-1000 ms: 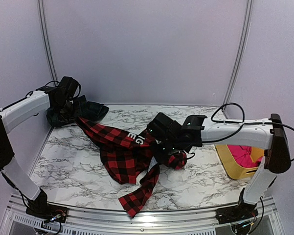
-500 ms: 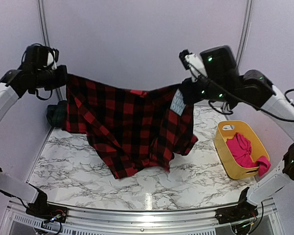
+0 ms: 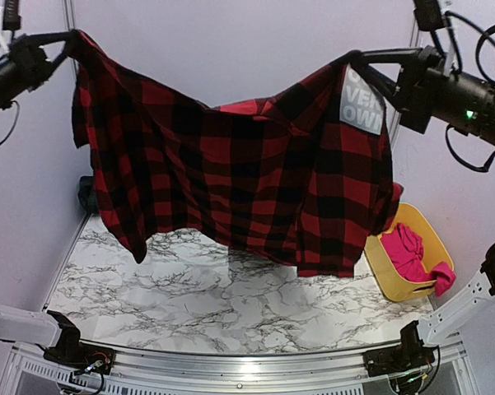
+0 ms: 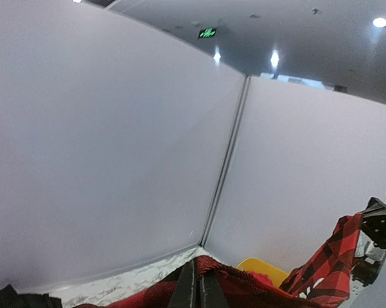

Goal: Fold and stack the mixed laundry pile
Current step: Flatten out the crumpled T-shirt at the center of the board.

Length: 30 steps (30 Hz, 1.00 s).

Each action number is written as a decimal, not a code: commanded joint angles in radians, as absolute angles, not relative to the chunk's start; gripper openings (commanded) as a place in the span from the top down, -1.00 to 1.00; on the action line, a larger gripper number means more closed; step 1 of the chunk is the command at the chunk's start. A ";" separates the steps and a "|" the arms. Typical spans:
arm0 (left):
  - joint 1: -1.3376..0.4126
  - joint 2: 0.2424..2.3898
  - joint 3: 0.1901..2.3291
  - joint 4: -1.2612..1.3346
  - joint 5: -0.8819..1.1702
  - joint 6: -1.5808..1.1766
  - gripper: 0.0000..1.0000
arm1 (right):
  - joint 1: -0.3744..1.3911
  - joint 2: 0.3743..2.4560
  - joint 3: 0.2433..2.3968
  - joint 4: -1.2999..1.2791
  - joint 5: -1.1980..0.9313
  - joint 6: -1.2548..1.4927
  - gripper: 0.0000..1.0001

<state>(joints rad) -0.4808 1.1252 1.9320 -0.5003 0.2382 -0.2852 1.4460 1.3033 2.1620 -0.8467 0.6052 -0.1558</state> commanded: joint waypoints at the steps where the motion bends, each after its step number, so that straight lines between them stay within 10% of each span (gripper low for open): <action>1: -0.485 1.063 1.998 -0.355 0.398 -0.337 1.00 | 1.633 1.369 2.256 -0.772 0.705 -0.316 1.00; 17: -0.483 1.327 1.925 -0.332 -0.060 -0.304 1.00 | 1.661 1.024 1.752 0.282 1.139 -1.008 1.00; 24: -0.485 1.454 1.872 -0.267 -0.005 -0.318 1.00 | 1.492 1.045 1.702 0.078 1.136 -0.789 1.00; 30: -0.483 1.470 1.848 -0.270 -0.020 -0.305 1.00 | 0.941 1.259 1.845 -0.471 0.542 -0.230 1.00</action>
